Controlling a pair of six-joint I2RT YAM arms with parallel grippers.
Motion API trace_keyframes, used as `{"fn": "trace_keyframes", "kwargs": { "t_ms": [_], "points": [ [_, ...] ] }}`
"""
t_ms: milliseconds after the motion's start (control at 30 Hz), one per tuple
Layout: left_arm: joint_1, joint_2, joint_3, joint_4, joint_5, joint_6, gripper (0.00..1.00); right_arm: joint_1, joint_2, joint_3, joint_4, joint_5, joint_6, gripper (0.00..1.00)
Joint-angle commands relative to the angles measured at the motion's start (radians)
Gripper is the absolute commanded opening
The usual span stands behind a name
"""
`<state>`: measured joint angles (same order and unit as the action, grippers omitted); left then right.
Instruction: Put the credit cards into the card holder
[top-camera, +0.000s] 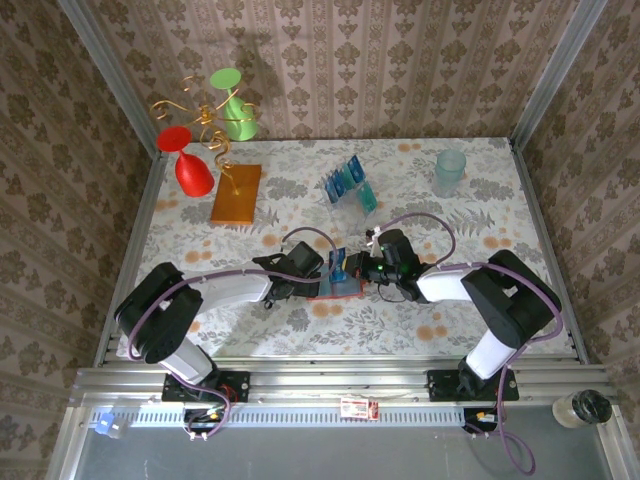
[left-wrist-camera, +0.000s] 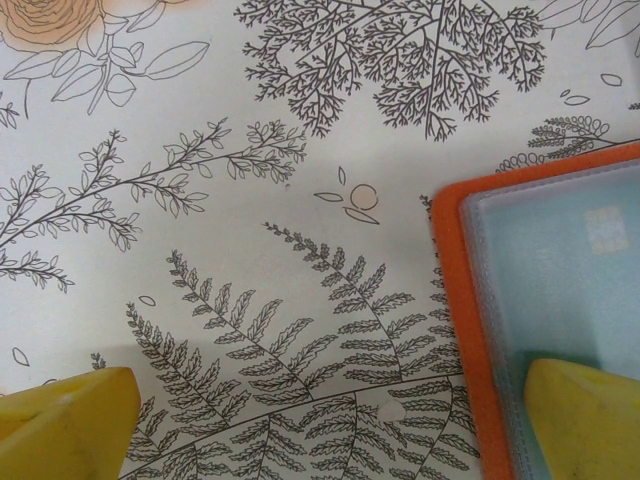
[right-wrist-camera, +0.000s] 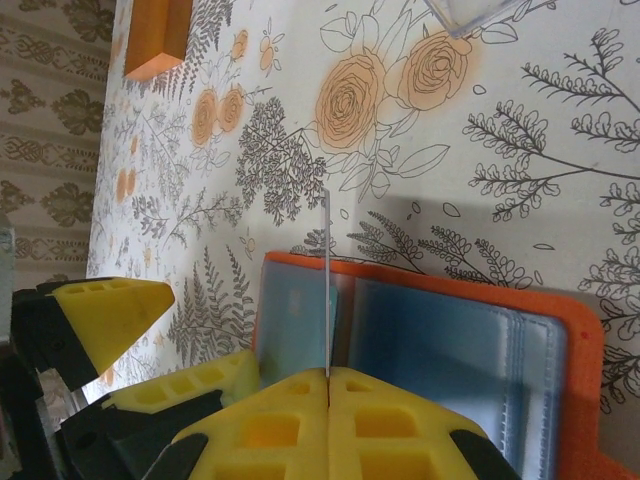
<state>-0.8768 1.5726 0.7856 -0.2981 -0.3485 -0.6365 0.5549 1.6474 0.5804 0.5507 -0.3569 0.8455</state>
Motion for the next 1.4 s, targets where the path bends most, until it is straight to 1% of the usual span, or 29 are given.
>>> {"fn": "trace_keyframes", "kwargs": {
  "t_ms": [0,800,1100,1367],
  "points": [
    [-0.006,0.024,-0.014,-0.015,-0.017,-0.018,1.0,0.008,0.019,-0.016,0.044,-0.009,0.01,0.0],
    [-0.006,0.028,-0.017,-0.008,-0.015,-0.019,1.0,0.036,0.046,-0.052,0.073,-0.016,0.028,0.0],
    [-0.005,0.029,-0.018,-0.004,-0.014,-0.019,1.0,0.044,0.029,-0.085,0.076,-0.001,0.031,0.0],
    [-0.004,0.03,-0.018,0.0,-0.016,-0.017,1.0,0.054,-0.007,-0.1,0.019,0.035,0.03,0.0]
  ]
}}
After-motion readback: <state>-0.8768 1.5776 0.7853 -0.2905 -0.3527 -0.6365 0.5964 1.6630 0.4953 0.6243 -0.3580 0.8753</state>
